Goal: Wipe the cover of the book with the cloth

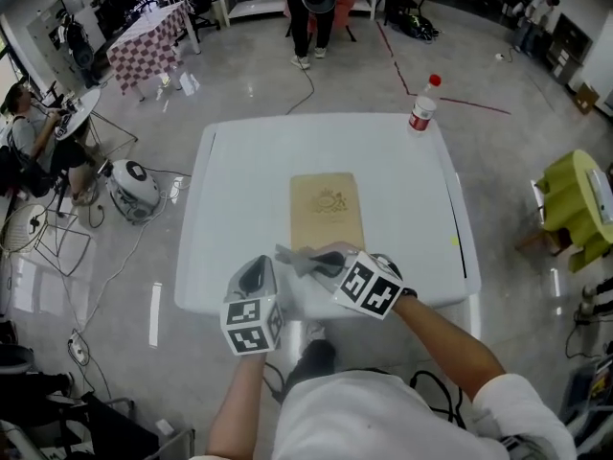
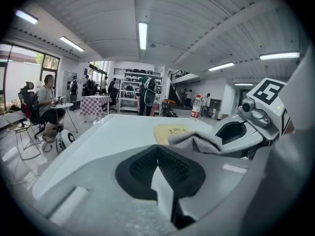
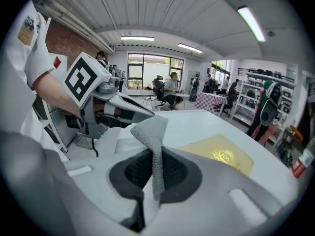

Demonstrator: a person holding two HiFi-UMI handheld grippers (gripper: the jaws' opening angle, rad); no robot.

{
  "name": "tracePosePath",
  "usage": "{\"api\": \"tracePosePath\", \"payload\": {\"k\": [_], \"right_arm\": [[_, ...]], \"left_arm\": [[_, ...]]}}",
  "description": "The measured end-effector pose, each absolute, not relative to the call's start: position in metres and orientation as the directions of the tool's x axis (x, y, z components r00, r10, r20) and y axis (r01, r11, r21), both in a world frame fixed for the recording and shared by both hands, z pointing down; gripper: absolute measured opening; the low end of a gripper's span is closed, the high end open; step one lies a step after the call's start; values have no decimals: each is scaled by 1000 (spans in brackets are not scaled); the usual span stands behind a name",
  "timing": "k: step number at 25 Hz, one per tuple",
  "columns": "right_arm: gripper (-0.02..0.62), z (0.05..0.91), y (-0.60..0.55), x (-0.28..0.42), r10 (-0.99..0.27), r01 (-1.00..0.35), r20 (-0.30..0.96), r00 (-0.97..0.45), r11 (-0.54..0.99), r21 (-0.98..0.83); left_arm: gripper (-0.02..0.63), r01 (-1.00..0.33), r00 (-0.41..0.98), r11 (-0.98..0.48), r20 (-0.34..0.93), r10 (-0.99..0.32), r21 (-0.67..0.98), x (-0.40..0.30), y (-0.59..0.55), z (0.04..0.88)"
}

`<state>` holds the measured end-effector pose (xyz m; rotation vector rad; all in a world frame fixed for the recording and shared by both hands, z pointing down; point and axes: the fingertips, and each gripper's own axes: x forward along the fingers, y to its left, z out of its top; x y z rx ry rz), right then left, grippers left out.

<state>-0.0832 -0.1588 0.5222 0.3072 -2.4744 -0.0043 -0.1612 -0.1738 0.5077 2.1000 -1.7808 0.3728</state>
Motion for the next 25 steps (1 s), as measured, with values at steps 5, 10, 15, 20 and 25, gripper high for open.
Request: {"api": "tracePosePath", "payload": {"k": [5, 10, 15, 20, 25], "right_arm": [[17, 503, -165, -52, -330, -366, 525, -785, 930, 37], [17, 482, -168, -3, -470, -525, 439, -766, 851, -4], [17, 464, -158, 35, -558, -610, 384, -736, 792, -19], [17, 448, -145, 72, -621, -669, 328, -712, 742, -46], [16, 438, -135, 99, -661, -706, 305, -686, 706, -56]], "left_arm": [[6, -976, 218, -196, 407, -887, 96, -127, -170, 494], [6, -969, 246, -233, 388, -888, 82, -91, -165, 479], [6, -964, 264, -257, 365, -893, 68, -68, -154, 461], [6, -961, 272, -268, 358, -893, 63, -50, -136, 456], [6, -962, 265, -270, 333, -905, 33, -41, -128, 437]]}}
